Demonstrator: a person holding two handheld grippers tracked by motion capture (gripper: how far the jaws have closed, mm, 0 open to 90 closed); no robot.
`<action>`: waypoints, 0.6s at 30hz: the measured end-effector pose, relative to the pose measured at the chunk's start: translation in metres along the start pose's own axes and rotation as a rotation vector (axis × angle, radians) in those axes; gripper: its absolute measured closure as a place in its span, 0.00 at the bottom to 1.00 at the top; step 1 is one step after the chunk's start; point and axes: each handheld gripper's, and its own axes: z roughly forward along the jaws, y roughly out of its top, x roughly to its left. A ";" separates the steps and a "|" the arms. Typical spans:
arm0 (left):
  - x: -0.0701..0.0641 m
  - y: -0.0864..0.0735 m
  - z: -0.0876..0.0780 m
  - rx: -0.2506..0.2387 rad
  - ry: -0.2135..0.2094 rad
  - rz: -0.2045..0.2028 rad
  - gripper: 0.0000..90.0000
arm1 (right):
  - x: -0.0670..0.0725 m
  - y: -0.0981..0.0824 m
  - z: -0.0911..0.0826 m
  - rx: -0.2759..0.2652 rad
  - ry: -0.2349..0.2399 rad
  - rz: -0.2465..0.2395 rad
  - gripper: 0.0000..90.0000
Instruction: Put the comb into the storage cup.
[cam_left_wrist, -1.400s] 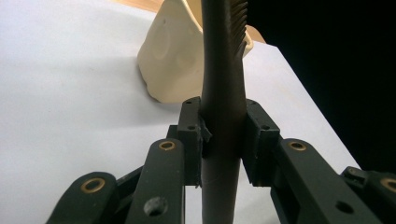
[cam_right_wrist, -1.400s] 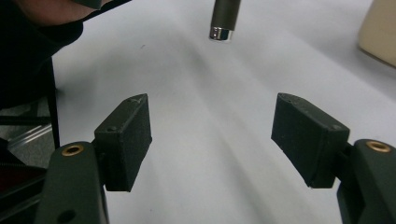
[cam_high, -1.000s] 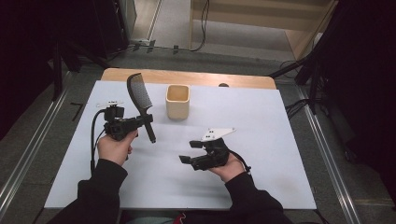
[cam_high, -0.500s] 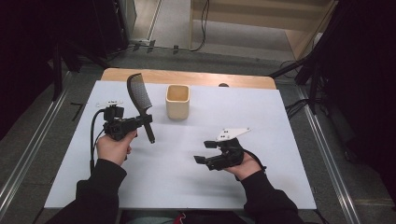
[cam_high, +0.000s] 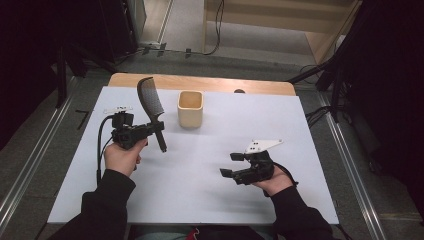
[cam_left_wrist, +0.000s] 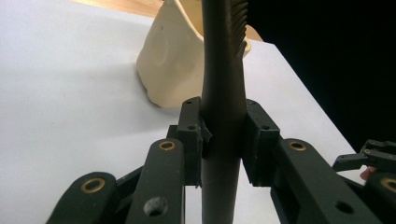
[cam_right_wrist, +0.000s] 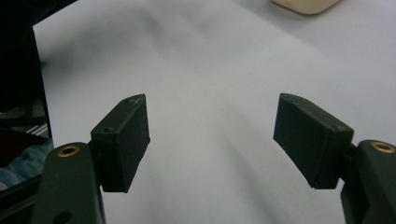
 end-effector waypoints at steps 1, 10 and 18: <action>0.000 0.000 0.000 0.000 0.000 0.002 0.81 | -0.001 -0.002 -0.003 0.001 -0.007 -0.004 0.28; 0.000 0.005 0.000 -0.015 -0.007 0.001 0.81 | -0.011 -0.022 -0.025 -0.005 -0.036 0.036 0.28; -0.001 0.014 0.001 -0.021 -0.006 0.017 0.81 | -0.017 -0.033 -0.035 -0.002 -0.054 0.066 0.27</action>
